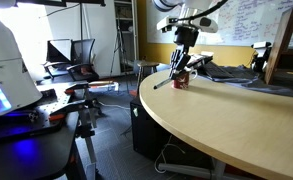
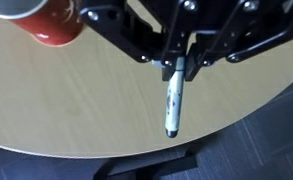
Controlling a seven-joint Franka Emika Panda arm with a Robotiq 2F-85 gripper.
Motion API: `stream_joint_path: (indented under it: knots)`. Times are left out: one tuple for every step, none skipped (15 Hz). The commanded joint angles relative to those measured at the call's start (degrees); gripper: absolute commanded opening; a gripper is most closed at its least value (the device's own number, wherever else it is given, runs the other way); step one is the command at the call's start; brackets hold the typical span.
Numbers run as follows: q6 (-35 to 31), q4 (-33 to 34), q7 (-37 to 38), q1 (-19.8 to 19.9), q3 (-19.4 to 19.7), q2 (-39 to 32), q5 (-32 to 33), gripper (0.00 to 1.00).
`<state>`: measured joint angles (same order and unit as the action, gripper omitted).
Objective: Place the marker on the desk
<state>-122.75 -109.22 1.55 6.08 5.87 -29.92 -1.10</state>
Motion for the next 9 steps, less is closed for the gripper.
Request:
stream_joint_path:
  knots:
    - [-1.6,-2.8,-0.1,0.4,-0.4,1.3,-0.6,0.05]
    - [-2.8,-3.9,-1.3,0.3,-0.6,1.7,0.1,0.05]
    - [-3.5,-4.6,-4.2,-0.2,-0.9,1.9,2.2,0.05]
    - [-3.1,-5.3,-5.9,-0.8,-1.2,2.1,4.1,0.05]
    - [-3.2,-6.0,-7.1,-1.3,-1.6,2.2,5.6,0.05]
    - [-3.1,-6.7,-8.3,-1.9,-2.1,2.3,7.1,0.05]
    - [-2.7,-7.0,-8.8,-2.7,-2.5,2.0,9.0,0.05]
    - [-2.9,-7.4,-9.8,-3.2,-3.1,1.8,10.5,0.05]
    - [-2.7,-7.5,-10.4,-4.1,-3.4,1.5,12.3,0.05]
